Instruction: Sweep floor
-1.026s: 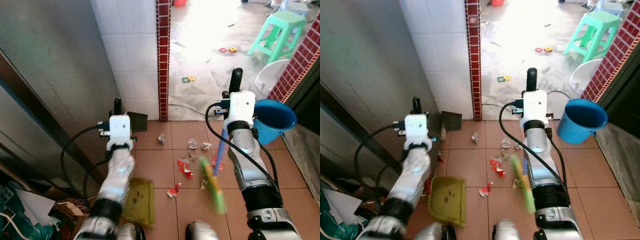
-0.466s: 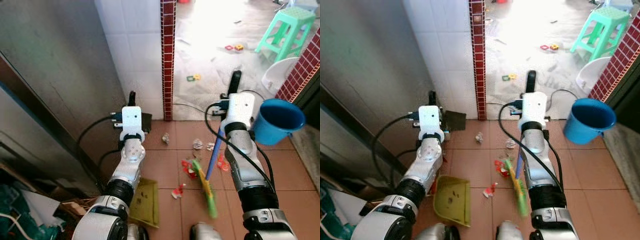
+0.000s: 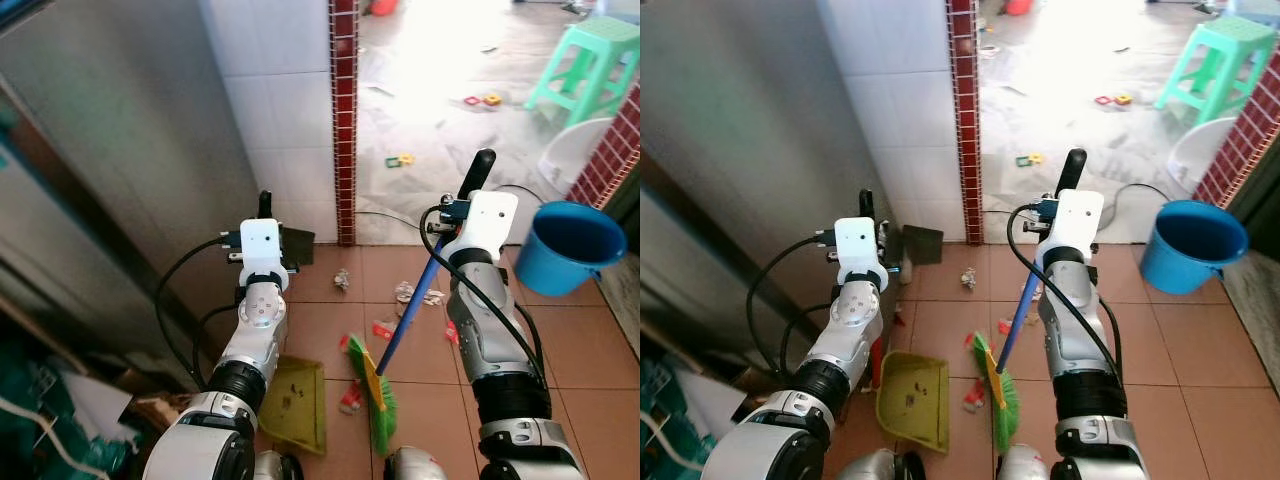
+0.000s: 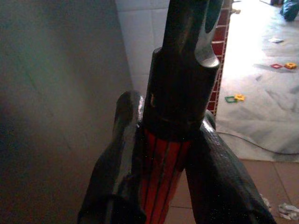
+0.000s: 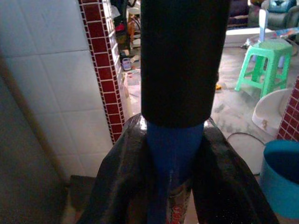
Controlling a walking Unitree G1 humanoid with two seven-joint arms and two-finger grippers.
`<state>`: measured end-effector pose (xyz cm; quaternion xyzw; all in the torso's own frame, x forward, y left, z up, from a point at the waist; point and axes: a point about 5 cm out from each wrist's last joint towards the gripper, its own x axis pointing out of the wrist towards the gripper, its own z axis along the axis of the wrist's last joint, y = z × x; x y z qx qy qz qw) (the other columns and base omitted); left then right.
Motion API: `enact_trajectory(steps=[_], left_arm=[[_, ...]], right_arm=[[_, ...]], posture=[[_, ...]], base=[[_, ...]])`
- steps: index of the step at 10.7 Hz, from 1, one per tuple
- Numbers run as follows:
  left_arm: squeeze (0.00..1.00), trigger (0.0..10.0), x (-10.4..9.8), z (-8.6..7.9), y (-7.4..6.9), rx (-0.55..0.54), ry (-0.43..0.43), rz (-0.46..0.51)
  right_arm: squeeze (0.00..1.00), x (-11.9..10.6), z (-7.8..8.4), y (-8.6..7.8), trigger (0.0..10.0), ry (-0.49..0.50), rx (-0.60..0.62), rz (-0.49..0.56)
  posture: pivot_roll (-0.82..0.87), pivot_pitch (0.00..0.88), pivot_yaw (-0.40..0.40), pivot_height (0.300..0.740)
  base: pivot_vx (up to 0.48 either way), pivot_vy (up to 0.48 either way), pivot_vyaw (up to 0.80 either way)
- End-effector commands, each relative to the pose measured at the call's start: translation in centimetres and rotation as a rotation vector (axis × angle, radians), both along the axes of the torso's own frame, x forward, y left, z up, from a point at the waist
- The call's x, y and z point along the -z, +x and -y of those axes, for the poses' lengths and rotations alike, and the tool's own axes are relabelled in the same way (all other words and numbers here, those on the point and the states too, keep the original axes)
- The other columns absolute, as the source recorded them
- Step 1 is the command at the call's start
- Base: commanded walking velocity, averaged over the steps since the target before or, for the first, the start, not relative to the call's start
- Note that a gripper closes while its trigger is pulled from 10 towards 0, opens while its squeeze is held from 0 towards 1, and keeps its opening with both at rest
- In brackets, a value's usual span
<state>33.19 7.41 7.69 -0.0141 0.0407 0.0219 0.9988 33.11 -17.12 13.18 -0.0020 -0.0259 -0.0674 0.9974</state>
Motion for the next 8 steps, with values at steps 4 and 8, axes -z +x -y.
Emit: enact_trajectory(steps=[4,8], left_arm=[[0.0,10.0,0.0,4.2,-0.6,0.105,-0.177,-0.054],[0.0,10.0,0.4,5.1,-0.9,0.141,-0.192,-0.094]], right_arm=[[0.0,-0.6,-0.3,0.7,10.0,-0.023,-0.012,-0.001],[0.0,-0.5,-0.2,0.9,10.0,0.059,0.006,-0.03]], posture=[[-0.17,0.074,0.087,0.74],[-0.17,0.071,0.096,0.74]], base=[[0.0,0.0,0.0],[0.0,0.0,0.0]])
